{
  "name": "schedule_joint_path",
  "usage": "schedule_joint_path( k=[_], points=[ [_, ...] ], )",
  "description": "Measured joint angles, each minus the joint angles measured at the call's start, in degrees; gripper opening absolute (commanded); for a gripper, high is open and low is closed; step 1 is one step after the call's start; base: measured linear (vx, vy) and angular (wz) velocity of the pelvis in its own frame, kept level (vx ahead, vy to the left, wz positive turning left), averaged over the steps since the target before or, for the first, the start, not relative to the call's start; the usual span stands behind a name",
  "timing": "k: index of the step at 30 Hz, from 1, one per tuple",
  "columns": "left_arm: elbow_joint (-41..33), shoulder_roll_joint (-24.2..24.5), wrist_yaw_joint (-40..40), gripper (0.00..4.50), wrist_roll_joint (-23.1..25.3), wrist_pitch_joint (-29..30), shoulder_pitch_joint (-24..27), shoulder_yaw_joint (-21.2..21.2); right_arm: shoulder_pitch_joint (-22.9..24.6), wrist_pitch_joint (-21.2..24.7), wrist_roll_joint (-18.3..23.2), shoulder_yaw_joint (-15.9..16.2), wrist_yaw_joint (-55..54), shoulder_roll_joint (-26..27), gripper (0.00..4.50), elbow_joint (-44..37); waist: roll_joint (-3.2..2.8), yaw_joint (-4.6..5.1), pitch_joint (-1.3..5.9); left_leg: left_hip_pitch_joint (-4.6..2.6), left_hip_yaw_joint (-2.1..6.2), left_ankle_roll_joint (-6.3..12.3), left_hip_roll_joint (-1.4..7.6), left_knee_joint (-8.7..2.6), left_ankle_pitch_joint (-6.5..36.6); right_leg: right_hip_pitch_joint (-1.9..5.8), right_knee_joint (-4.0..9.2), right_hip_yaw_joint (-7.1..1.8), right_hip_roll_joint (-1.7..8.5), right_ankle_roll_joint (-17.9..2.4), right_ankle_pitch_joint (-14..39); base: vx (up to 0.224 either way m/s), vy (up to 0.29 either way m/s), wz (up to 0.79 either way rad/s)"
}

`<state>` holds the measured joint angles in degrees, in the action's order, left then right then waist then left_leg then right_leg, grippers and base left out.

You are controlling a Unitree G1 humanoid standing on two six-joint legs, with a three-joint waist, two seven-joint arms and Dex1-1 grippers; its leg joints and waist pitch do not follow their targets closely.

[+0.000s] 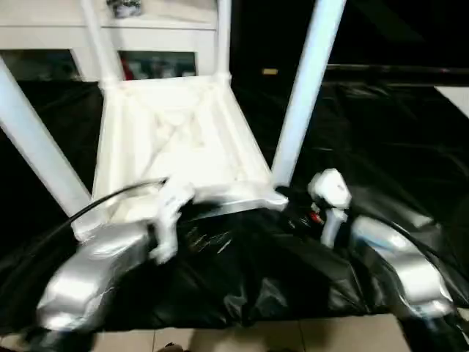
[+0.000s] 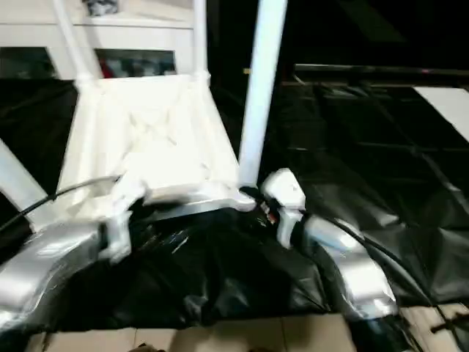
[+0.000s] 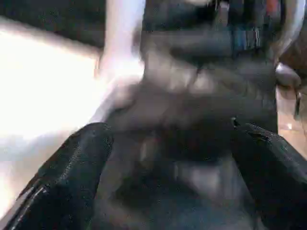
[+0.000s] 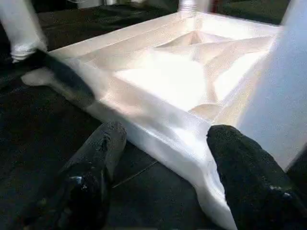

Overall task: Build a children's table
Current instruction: Rotate leg to tighten

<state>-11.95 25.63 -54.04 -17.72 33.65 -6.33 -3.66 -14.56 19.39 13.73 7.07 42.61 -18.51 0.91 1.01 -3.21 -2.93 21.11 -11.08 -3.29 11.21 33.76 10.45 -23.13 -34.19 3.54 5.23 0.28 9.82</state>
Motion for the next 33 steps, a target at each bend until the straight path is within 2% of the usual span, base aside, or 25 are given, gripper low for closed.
schedule_joint_path(
  k=[6, 9, 12, 18, 23, 27, 30, 33],
  points=[
    [-0.9, 6.5, -5.7, 4.48, -2.4, 0.3, 6.1, 2.1, -2.4, -1.7, -0.9, 0.1, -0.8, 1.4, 3.12, 5.3, 0.02, -0.01, 0.01, -0.06, -0.03, -0.01, -0.02, 0.01, 0.0, 0.02, 0.00, -0.08, 0.00, 0.0, 0.0, 0.000, 0.000, 0.00],
    [-0.9, 10.3, -8.5, 4.48, -3.0, 0.1, 8.4, 3.1, -4.9, -4.0, -0.9, 0.0, -1.3, 2.4, 3.12, 10.3, 0.05, 0.40, 0.00, -0.13, -0.03, -0.01, -0.02, 0.01, 0.0, 0.01, -0.02, -0.09, -0.01, 0.2, 0.1, 0.000, 0.000, 0.00],
    [-0.9, 12.6, -10.5, 4.48, -4.6, 0.1, 10.2, 6.2, -8.9, -6.4, -1.1, -2.4, -5.2, 3.9, 3.12, 18.3, 0.07, 0.95, -0.02, -0.18, -0.01, -0.01, -0.05, 0.02, 0.0, 0.00, 0.01, -0.10, 0.01, 0.2, 0.1, -0.063, -0.003, -0.02],
    [-2.4, 17.1, -13.9, 4.48, -7.4, 0.2, 17.4, 12.0, -14.1, -9.9, -3.1, -6.5, -13.2, 4.0, 3.12, 28.7, 1.00, 1.02, -0.47, -0.21, 0.12, -0.01, -0.12, 0.06, 0.0, 0.02, 0.10, -0.07, 0.02, 0.2, 0.1, -0.020, 0.001, -0.01],
    [-5.9, 19.6, -13.6, 4.48, -7.9, 1.6, 20.8, 16.6, -16.9, -13.7, -3.7, -8.0, -17.7, 3.0, 3.12, 35.5, 1.55, 1.16, -0.44, -0.21, 0.18, -0.01, -0.16, 0.15, 0.0, 0.03, 0.24, -0.06, 0.02, 0.2, 0.1, 0.000, 0.000, 0.00],
    [-5.5, 19.5, -12.7, 4.48, -8.7, 0.5, 20.3, 20.8, -17.0, -15.0, -4.7, -9.4, -19.2, 1.9, 3.12, 38.0, 1.72, 1.27, -0.46, -0.25, 0.30, -0.01, -0.19, 0.17, 0.0, 0.02, 0.34, 0.02, 0.02, 0.2, 0.1, 0.000, 0.000, 0.00],
    [-0.7, 16.7, -10.1, 4.48, -10.2, -4.7, 12.4, 23.6, -15.9, -15.0, -4.8, -9.7, -18.6, 2.0, 3.12, 37.7, 1.84, 1.14, -0.46, -0.21, 0.60, -0.01, -0.21, 0.16, 0.0, 0.06, 0.38, 0.17, -0.02, 0.2, 0.1, 0.000, 0.000, 0.00],
    [0.7, 15.3, -8.3, 4.48, -11.6, -6.7, 9.2, 24.2, -13.4, -14.4, -4.8, -9.3, -17.7, 2.0, 3.12, 36.2, 1.86, 1.33, -0.44, -0.27, 0.80, -0.01, -0.33, 0.17, 0.0, 0.11, 0.49, 0.21, -0.02, 0.2, 0.1, 0.000, 0.000, 0.00]
  ],
)
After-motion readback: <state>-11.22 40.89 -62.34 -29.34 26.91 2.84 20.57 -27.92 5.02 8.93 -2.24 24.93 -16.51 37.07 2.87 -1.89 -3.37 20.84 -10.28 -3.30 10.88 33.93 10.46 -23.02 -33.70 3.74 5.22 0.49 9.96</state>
